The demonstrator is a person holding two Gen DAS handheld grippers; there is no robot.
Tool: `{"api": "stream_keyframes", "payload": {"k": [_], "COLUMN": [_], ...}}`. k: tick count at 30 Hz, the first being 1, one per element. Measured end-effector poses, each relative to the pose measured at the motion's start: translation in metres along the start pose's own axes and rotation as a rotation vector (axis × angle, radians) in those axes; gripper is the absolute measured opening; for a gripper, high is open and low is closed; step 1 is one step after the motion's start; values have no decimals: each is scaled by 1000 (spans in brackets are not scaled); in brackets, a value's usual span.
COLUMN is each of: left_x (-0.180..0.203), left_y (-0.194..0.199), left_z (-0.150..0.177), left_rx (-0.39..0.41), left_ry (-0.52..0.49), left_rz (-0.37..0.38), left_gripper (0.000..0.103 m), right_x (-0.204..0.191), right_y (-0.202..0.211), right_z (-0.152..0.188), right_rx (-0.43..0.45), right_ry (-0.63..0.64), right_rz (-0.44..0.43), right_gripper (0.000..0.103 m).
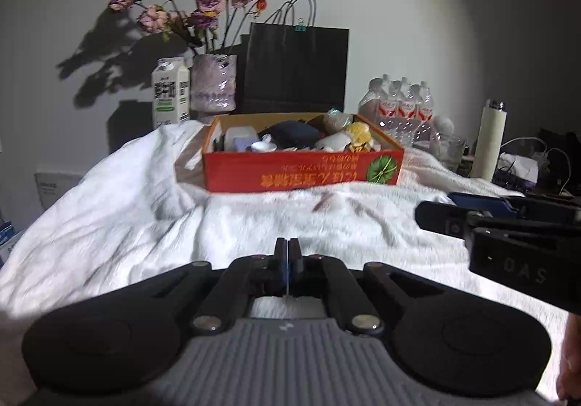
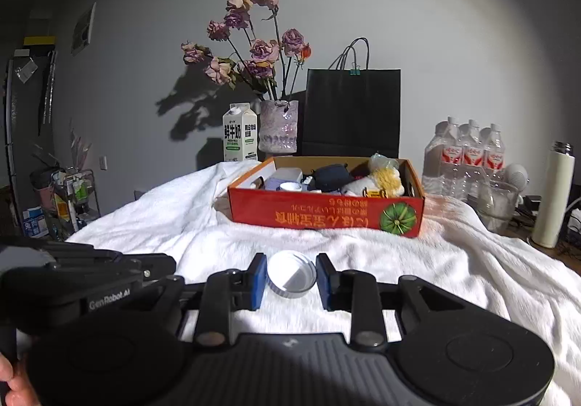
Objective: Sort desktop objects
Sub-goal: 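Carry the white bottle cap into the box and open the right tool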
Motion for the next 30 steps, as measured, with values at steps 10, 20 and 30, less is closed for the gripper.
{"api": "stream_keyframes", "payload": {"k": [10, 20, 30], "left_x": [7, -15, -36], "left_y": [-92, -239, -291], "left_z": [-112, -161, -160], "left_rx": [19, -169, -212], "left_ry": [-33, 55, 115], "left_rz": [81, -46, -130], "left_gripper": [2, 2, 6], "right_x": [70, 110, 106], "right_y": [-115, -281, -338], "right_z": [-76, -95, -76], "right_rx": [-31, -286, -411], "right_ry": [7, -103, -121], "right_rz": [-40, -136, -139], "right_gripper": [28, 28, 30]}}
Point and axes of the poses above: each gripper's, at about its wrist camera, not at the fingertips, and y roughly against the way its jaws point, x to its right, z to its underside, the point moved 3 cm from there along -y, roughly the way its jaws point, and after that the axes turned 14 degrees about y, right-handed, at the moved point
